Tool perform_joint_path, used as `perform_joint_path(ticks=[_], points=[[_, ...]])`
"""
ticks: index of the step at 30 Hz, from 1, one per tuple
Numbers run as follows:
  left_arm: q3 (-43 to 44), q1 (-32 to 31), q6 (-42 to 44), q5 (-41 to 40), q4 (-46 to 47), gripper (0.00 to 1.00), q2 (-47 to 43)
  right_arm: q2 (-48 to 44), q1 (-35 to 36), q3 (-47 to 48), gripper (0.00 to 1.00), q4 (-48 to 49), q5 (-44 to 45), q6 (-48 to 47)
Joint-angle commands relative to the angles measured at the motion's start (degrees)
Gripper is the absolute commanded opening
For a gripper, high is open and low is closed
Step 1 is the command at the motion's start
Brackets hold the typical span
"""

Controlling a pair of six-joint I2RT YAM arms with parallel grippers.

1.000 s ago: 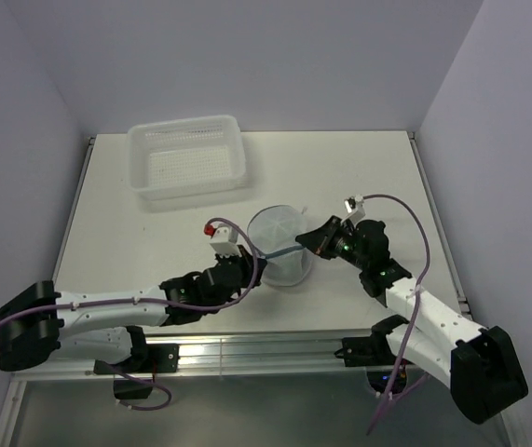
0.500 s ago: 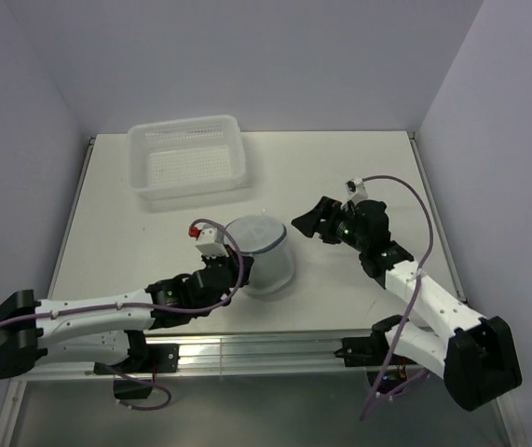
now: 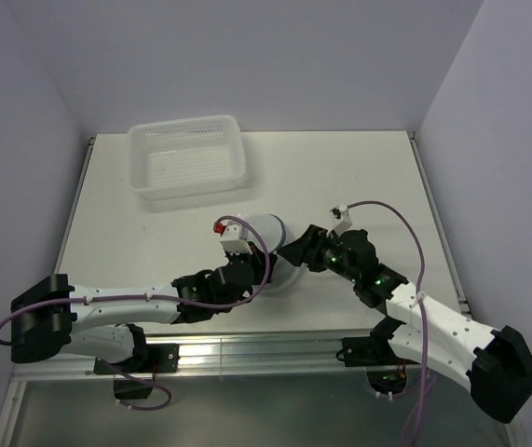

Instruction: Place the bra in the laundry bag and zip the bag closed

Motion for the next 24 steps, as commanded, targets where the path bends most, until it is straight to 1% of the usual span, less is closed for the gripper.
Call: perform_joint_path(ticks=[1, 2, 3, 6, 10, 11, 12, 13, 14, 15, 16, 17, 19, 20, 22, 23, 24], points=[[1.18, -0.85, 0.89, 1.80, 3.14, 0.00, 0.15, 2.52, 1.10, 3.24, 0.76, 7.27, 0.82, 1.94], [1.27, -1.03, 0.89, 1.98, 2.96, 0.00, 0.50, 3.74, 1.36, 3.85, 0.71, 8.59, 0.73, 2.20], [1.27, -1.12, 0.89, 2.07, 2.96, 0.00, 0.51, 4.28, 1.71, 4.03, 0.70, 9.56, 0.38, 2.20], [0.74, -1.21, 0.98, 2.86, 3.05, 0.00, 0.42, 6.47, 2.68, 4.65, 0.68, 11.41, 0.47, 2.73], [0.39, -1.29, 0.98, 3.21, 3.05, 0.00, 0.07, 8.76, 3.12, 4.30, 0.68, 14.05, 0.64, 3.78], [0.48, -1.29, 1.33, 3.30, 3.05, 0.00, 0.07, 10.07, 3.12, 4.56, 0.66, 14.31, 0.47, 3.70], [0.65, -1.29, 1.42, 3.13, 2.96, 0.00, -0.02, 10.61, 3.21, 4.74, 0.59, 14.40, 0.47, 3.70], [0.74, -1.29, 1.51, 3.04, 2.61, 0.00, -0.11, 10.96, 3.30, 5.00, 0.46, 14.40, 0.73, 3.70], [0.92, -1.29, 1.85, 2.86, 2.52, 0.00, -0.37, 11.22, 3.30, 5.09, 0.19, 14.14, 1.17, 3.44], [1.00, -1.29, 1.95, 2.77, 2.26, 0.00, -0.46, 11.05, 3.30, 5.26, 0.09, 13.79, 1.78, 3.17], [1.01, -1.29, 2.12, 2.51, 1.56, 0.00, -0.55, 10.96, 3.12, 5.88, 0.03, 12.66, 2.57, 2.82], [0.83, -1.29, 2.21, 2.25, 1.12, 0.00, -0.81, 10.61, 2.34, 6.32, 0.00, 11.86, 2.75, 1.51], [0.22, -1.29, 2.30, 1.63, 0.42, 0.00, -1.34, 10.44, 0.50, 7.20, 0.00, 11.06, 2.14, 0.54], [-0.74, -1.21, 2.04, 1.37, -0.72, 0.00, -2.12, 10.44, -3.00, 7.37, 0.00, 11.06, -0.73, -0.16], [-2.93, -1.21, 1.16, -0.21, -2.57, 0.00, -3.09, 10.52, -6.79, 7.81, 0.00, 11.06, -3.74, -0.96], [-3.82, -1.03, 0.02, -0.74, -4.75, 0.00, -4.58, 10.61, -8.64, 8.08, 0.00, 10.98, -6.97, -1.66], [-4.52, -0.94, -0.60, -1.18, -5.90, 0.00, -5.55, 10.79, -12.22, 8.43, 0.00, 10.63, -8.48, -2.10]])
